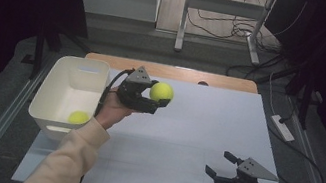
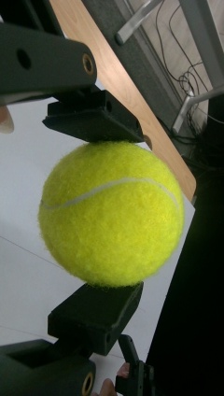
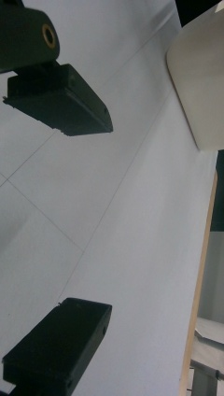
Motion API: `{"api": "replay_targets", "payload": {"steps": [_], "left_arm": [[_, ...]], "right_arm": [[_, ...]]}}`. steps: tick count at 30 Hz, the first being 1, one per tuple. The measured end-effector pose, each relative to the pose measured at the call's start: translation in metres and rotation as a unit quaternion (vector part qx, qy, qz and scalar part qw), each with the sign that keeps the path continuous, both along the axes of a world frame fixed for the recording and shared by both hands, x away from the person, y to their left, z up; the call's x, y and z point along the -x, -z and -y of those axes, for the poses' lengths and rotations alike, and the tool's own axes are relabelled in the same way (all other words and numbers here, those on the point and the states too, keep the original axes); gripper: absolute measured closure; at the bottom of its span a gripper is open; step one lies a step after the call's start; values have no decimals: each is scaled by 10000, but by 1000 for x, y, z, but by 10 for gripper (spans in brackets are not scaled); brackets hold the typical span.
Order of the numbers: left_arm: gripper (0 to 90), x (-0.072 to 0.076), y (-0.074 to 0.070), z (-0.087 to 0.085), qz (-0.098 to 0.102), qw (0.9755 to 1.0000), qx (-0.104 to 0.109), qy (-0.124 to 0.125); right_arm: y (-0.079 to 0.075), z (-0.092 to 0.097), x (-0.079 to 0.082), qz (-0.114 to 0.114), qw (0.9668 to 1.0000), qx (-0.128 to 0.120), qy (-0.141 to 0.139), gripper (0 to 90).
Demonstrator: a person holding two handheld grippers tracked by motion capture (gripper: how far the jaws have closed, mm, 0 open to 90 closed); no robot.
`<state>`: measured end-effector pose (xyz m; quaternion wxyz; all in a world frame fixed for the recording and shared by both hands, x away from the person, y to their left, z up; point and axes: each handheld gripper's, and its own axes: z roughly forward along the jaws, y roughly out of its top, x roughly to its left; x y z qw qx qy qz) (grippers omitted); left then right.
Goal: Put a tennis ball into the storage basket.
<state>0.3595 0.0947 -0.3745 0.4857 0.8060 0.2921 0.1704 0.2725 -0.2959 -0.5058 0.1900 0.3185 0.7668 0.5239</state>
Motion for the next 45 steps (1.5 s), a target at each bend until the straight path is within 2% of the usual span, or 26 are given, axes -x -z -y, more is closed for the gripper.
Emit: {"api": "replay_targets", "payload": {"steps": [15, 45], "left_arm": [[270, 7, -7, -19, 117, 9997, 48, -213], [270, 14, -12, -51, 208, 9979, 132, -601]], "right_arm": [[0, 0, 1, 14, 10000, 19, -8, 116], [0, -1, 1, 30, 10000, 24, -12, 116]]}}
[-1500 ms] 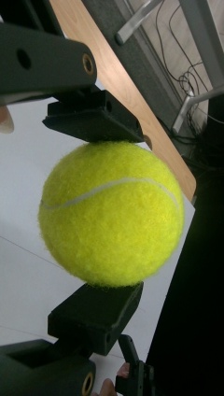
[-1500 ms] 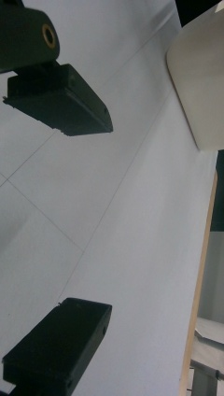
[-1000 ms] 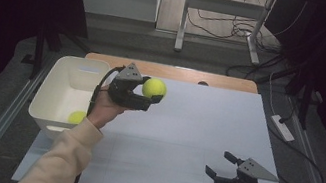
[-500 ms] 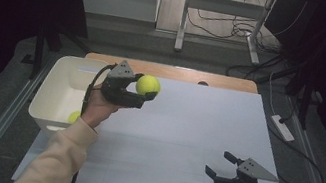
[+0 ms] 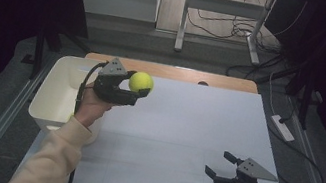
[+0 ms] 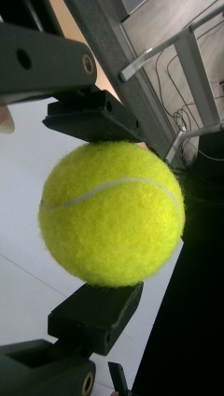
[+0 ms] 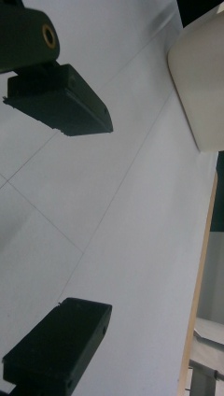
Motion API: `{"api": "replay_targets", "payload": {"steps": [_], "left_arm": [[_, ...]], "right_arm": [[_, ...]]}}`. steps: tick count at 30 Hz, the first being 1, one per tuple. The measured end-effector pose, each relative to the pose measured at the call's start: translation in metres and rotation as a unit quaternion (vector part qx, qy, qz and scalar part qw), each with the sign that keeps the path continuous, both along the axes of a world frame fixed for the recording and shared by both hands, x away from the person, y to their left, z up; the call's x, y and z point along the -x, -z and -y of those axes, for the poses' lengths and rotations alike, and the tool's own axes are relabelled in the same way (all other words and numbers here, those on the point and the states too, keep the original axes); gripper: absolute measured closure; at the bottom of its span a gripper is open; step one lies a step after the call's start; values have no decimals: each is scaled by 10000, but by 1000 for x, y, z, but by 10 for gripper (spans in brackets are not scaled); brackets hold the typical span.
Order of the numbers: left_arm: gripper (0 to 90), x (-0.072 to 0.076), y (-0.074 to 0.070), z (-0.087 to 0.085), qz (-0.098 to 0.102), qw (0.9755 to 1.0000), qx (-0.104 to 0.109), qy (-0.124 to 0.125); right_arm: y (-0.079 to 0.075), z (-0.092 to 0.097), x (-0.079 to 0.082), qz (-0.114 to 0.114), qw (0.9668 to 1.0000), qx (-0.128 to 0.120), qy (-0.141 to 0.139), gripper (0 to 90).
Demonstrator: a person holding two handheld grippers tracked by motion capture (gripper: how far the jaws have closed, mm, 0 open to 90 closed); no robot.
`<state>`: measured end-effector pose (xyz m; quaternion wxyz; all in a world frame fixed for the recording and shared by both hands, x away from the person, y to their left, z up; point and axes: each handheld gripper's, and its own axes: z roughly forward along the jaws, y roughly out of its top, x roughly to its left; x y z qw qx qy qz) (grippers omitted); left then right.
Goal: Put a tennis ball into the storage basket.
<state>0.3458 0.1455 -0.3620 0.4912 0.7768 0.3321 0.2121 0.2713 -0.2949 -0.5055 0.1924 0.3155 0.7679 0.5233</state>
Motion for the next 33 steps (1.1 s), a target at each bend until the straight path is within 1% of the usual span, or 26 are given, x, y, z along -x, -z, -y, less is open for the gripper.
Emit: {"api": "replay_targets", "payload": {"steps": [18, 19, 24, 27, 33], "left_arm": [[270, 3, -3, -26, 32, 9995, -8, -309], [270, 3, -3, -29, 29, 9994, 1, -356], [270, 3, -3, -37, 38, 9990, 6, -452], [270, 4, -3, -41, 36, 9986, 44, -518], [270, 3, -3, -47, 36, 9982, 33, -597]], "right_arm": [[0, -1, 0, -8, 10000, 4, 11, 117], [0, 0, 0, -5, 10000, 5, 14, 117], [0, 0, 0, -4, 10000, 1, 21, 117], [0, -1, 0, -6, 10000, 7, 16, 117], [0, 0, 0, -5, 10000, 6, 19, 117]]}}
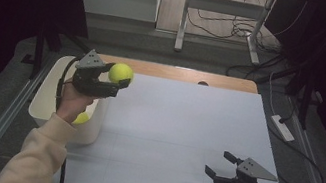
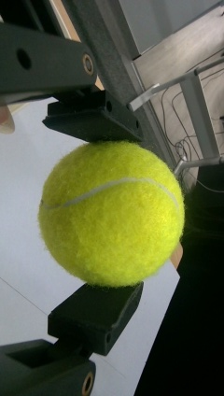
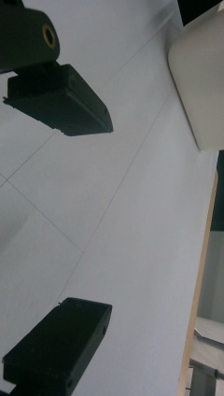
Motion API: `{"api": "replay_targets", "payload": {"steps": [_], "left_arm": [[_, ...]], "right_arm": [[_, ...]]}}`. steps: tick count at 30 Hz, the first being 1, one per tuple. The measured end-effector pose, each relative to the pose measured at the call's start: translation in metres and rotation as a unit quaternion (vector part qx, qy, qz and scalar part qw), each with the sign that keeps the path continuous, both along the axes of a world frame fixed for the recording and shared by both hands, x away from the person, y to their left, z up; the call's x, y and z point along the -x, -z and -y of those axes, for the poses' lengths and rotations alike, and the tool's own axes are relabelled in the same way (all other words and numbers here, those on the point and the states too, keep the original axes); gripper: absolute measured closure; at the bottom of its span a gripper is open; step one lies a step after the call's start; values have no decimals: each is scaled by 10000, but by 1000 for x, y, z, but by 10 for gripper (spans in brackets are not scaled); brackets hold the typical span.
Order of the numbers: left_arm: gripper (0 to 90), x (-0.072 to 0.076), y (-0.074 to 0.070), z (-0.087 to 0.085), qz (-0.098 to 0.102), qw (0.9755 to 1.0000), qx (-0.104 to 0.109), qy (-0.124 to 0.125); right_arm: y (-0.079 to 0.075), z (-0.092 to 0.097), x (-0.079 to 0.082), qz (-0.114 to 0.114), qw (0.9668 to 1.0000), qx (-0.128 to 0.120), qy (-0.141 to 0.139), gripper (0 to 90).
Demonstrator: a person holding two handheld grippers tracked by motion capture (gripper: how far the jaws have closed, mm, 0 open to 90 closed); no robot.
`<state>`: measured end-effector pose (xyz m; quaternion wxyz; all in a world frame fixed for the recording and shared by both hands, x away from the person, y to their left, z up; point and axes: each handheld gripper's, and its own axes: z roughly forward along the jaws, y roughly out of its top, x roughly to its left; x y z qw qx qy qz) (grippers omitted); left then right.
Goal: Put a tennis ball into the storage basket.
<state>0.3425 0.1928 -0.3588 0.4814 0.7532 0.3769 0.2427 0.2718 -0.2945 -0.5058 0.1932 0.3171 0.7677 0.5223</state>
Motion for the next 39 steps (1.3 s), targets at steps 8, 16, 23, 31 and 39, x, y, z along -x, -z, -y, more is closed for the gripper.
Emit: {"api": "replay_targets", "payload": {"steps": [8, 16, 23, 31, 39], "left_arm": [[270, 1, 0, -7, -10, 9999, -6, -105], [270, 1, 0, -13, -16, 9998, 11, -186], [270, 2, 0, -19, -25, 9996, 1, -280], [270, 3, 1, -25, -27, 9992, -17, -393], [270, 4, 2, -35, -59, 9985, -16, -542]], "right_arm": [[0, 0, 0, 1, 10000, 5, -6, 117], [0, 0, 0, 0, 10000, 8, -6, 117], [0, 0, 0, 4, 10000, 10, -6, 117], [0, 0, 0, -1, 10000, 10, -5, 117], [0, 0, 0, 3, 10000, 13, -5, 118]]}}
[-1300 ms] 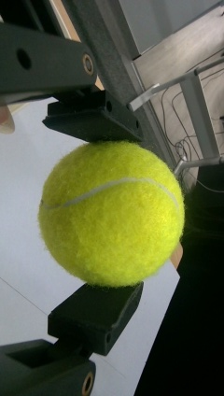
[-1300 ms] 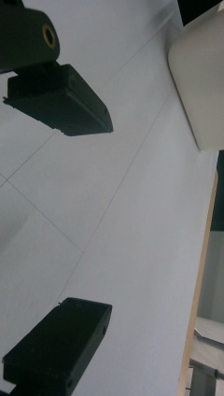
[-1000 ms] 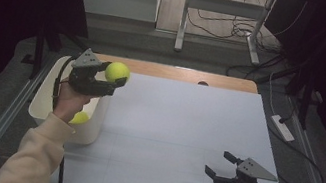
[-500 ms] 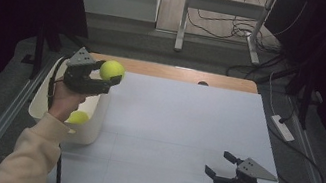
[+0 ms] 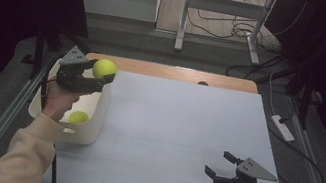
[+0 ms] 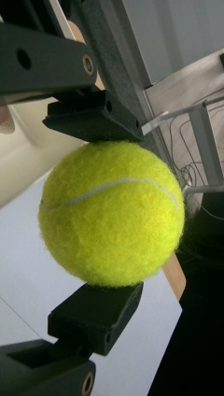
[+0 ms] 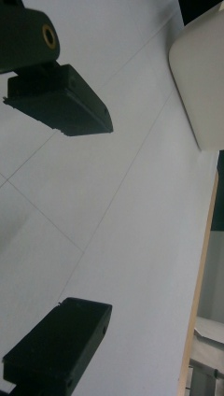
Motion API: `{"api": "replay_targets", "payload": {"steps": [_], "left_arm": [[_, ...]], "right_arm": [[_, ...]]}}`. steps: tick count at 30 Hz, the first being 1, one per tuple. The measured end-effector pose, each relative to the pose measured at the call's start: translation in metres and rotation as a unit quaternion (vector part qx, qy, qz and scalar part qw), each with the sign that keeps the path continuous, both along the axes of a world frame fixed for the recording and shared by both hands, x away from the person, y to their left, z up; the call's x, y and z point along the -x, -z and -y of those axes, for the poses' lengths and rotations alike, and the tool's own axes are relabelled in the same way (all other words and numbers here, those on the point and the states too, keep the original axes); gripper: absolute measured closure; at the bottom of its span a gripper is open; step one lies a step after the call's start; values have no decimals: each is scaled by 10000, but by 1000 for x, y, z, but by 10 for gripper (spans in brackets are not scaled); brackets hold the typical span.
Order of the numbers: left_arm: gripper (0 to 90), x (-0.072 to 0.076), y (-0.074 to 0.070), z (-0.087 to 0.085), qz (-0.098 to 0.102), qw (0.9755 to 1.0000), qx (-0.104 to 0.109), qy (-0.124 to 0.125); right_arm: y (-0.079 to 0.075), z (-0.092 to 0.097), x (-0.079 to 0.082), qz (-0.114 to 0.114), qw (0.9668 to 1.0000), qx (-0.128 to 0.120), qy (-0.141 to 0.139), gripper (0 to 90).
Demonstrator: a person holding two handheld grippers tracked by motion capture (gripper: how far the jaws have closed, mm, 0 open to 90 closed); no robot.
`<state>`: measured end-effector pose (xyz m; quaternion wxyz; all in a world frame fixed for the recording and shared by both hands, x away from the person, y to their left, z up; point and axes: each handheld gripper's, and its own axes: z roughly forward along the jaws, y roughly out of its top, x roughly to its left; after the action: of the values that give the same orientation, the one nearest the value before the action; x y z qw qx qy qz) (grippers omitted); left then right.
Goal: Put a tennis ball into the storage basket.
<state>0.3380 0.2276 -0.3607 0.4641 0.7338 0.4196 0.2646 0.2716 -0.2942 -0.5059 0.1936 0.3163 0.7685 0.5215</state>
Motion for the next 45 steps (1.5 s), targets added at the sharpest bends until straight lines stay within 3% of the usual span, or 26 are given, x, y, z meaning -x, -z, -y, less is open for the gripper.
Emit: {"api": "replay_targets", "payload": {"steps": [18, 28, 45], "left_arm": [[269, 3, 8, -31, -159, 9986, -132, -497], [269, 0, 17, -53, -425, 9948, -253, -892], [267, -9, 21, -59, -618, 9921, -337, -1035]], "right_arm": [[0, -1, 0, 9, 10000, 5, 4, 118], [0, -1, 0, 9, 10000, 9, -2, 117], [0, -1, 0, 17, 10000, 16, -10, 118]]}}
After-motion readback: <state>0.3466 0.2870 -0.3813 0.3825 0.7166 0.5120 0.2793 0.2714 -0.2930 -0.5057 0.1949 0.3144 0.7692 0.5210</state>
